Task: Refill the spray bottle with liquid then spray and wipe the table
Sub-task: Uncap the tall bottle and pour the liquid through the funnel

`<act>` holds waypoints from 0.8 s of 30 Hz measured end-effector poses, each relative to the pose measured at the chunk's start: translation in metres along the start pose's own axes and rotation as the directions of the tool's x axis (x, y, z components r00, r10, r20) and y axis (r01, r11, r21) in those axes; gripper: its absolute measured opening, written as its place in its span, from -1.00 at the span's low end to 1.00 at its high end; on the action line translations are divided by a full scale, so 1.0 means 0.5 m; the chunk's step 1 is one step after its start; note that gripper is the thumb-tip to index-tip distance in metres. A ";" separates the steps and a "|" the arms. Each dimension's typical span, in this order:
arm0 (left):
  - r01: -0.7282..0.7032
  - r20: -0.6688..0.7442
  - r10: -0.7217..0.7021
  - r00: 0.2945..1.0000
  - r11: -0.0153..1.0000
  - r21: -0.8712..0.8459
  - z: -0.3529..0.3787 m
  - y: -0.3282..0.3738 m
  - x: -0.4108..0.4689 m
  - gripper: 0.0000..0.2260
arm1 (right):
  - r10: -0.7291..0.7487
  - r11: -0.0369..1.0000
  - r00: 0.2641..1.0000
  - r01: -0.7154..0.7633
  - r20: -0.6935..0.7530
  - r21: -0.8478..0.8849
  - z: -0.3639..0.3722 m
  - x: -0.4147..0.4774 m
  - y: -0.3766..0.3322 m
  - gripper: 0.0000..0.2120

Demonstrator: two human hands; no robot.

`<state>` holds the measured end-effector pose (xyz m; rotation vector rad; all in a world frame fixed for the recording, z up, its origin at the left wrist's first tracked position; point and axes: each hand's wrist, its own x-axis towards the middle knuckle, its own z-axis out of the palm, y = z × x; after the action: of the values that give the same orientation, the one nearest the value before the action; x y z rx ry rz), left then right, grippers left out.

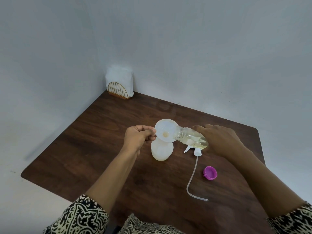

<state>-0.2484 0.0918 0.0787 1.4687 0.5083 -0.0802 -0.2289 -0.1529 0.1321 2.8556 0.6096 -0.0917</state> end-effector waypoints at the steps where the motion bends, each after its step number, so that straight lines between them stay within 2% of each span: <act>1: -0.001 -0.003 0.001 1.000 1.000 0.006 0.000 0.001 -0.001 -0.98 | -0.001 1.000 1.000 0.001 -0.001 -0.001 0.000 0.000 0.000 -0.38; 24: 0.002 -0.018 -0.002 1.000 1.000 0.013 0.002 0.000 0.000 -0.98 | -0.004 1.000 1.000 0.004 -0.003 -0.002 0.009 0.005 0.004 -0.38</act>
<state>-0.2483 0.0909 0.0785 1.4824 0.5249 -0.0722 -0.2258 -0.1549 0.1280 2.8535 0.6158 -0.0877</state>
